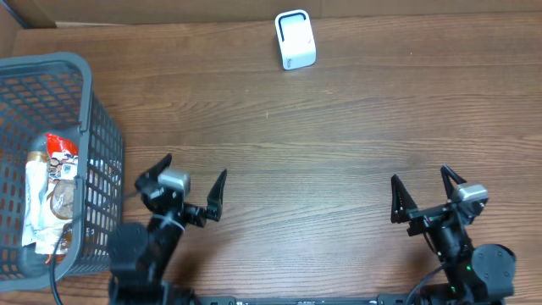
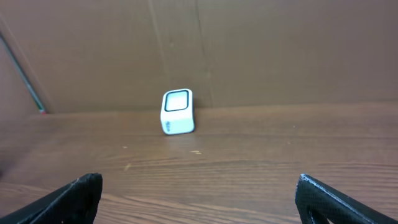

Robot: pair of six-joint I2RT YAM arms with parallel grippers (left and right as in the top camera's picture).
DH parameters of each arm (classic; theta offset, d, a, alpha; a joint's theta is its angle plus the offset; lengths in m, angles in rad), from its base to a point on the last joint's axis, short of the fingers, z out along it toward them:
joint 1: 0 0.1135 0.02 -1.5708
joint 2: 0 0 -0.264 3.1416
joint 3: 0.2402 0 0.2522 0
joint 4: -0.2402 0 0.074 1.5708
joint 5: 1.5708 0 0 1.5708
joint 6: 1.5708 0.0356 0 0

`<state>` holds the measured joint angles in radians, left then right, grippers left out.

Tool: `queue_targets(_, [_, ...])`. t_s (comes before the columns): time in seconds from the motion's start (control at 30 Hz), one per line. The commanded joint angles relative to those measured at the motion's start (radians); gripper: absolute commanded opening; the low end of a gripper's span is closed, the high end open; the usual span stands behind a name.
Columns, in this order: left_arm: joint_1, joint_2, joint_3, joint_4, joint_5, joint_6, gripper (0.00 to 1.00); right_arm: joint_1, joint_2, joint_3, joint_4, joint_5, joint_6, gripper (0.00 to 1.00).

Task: Scan the item barcode
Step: 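Move the left gripper over the basket and reach down into it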

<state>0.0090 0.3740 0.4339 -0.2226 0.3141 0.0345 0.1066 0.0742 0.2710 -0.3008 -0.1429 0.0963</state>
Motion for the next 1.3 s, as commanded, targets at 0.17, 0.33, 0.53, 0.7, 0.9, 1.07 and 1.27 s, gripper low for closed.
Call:
queue_targets(0.17, [0.004,0.358,0.450,-0.248,0.178,-0.020,1.00,0.007,0.137,0.297,-0.165,-0.077,0.011,1.00])
queue_targets(0.33, [0.004,0.542,0.767,-0.491,0.194,-0.013,1.00,0.007,0.280,0.442,-0.222,-0.233,0.014,1.00])
queue_targets(0.53, [0.004,0.780,1.172,-0.873,0.226,0.096,0.99,0.008,0.509,0.663,-0.406,-0.276,0.082,1.00])
queue_targets(0.7, [0.004,0.915,1.397,-1.044,0.223,0.108,0.99,0.008,0.706,0.872,-0.623,-0.278,0.082,1.00])
queue_targets(0.9, [0.004,0.950,1.418,-1.059,0.227,0.101,1.00,0.007,0.867,0.973,-0.719,-0.317,0.083,1.00])
queue_targets(1.07, [0.036,0.954,1.421,-1.060,0.057,0.014,1.00,0.008,0.937,0.973,-0.735,-0.356,0.083,1.00])
queue_targets(1.27, [0.291,0.962,1.421,-1.093,-0.029,-0.161,1.00,0.008,0.983,0.973,-0.762,-0.352,0.078,1.00])
